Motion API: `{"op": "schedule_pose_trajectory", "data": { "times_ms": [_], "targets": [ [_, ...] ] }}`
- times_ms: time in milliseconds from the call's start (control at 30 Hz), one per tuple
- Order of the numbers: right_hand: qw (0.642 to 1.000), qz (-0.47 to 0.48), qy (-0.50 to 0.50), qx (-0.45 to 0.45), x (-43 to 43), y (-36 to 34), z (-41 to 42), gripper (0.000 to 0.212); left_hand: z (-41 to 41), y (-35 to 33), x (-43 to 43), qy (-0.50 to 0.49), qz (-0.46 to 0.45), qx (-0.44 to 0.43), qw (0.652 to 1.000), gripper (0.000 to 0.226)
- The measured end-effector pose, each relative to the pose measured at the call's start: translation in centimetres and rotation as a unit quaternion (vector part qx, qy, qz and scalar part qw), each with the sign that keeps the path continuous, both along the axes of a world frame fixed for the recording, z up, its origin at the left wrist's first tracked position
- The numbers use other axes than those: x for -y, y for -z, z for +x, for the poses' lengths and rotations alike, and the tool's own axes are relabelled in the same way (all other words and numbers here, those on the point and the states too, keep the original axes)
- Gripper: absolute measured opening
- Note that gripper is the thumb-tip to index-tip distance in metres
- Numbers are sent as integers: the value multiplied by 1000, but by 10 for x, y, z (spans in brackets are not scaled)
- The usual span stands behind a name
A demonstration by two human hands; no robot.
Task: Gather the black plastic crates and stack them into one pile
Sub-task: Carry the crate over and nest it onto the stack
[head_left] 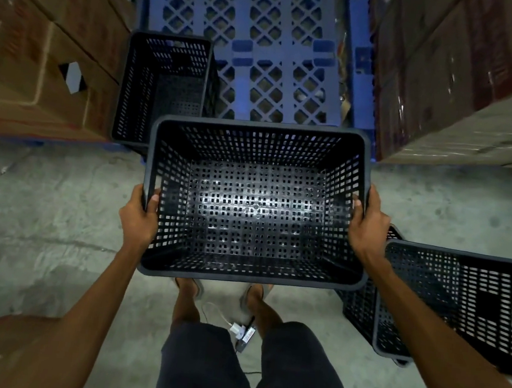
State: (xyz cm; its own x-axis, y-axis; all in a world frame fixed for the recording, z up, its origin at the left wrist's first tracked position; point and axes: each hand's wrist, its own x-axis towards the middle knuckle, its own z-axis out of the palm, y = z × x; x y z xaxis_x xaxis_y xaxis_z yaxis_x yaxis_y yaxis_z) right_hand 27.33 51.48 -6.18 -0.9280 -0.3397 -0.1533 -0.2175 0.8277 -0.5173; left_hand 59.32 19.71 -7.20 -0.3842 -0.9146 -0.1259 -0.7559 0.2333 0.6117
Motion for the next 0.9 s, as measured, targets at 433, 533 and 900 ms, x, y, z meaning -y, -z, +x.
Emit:
{"op": "schedule_pose_trajectory", "data": {
  "times_ms": [433,533,900],
  "targets": [
    [965,85,-225,-108,-13,4,-1,78,12,8,3,186,-122,112,969,75],
    [964,112,-212,-113,-12,5,2,79,5,9,-1,159,-130,152,967,65],
    [964,112,-225,-89,-11,18,-12,72,5,15,8,204,-121,183,954,58]
  ]
}}
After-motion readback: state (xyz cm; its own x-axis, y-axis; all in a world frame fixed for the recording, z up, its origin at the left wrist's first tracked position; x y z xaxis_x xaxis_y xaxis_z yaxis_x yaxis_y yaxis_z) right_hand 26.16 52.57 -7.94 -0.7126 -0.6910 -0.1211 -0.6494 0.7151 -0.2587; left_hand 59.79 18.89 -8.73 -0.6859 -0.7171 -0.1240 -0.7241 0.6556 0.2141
